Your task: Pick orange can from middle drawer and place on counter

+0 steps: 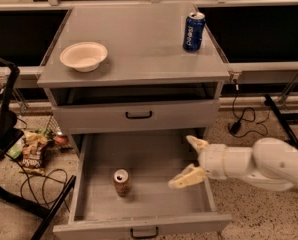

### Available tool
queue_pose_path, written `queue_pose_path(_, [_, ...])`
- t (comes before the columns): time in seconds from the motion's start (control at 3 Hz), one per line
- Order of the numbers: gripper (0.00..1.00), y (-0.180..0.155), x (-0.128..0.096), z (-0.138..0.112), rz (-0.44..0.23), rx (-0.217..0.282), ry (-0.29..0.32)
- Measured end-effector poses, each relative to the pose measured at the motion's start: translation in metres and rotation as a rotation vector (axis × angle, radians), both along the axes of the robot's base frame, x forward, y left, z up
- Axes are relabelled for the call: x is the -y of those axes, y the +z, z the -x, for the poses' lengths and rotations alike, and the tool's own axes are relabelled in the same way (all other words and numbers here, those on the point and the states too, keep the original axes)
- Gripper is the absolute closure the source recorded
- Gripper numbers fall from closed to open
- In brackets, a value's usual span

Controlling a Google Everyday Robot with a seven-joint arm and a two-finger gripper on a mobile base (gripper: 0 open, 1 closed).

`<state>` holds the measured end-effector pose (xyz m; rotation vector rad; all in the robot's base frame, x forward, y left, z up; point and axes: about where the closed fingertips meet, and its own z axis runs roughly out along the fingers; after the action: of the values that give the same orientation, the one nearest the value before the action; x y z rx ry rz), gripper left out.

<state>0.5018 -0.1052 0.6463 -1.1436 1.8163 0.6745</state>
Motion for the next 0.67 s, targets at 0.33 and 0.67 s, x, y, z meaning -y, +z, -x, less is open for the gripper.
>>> queue_pose_path(0.33, [0.0,-0.061,-0.038,-0.03,-0.043,0.004,0.033])
queue_pose_path(0.67, [0.0,-0.103,-0.08,-0.055,-0.067,0.033,0.067])
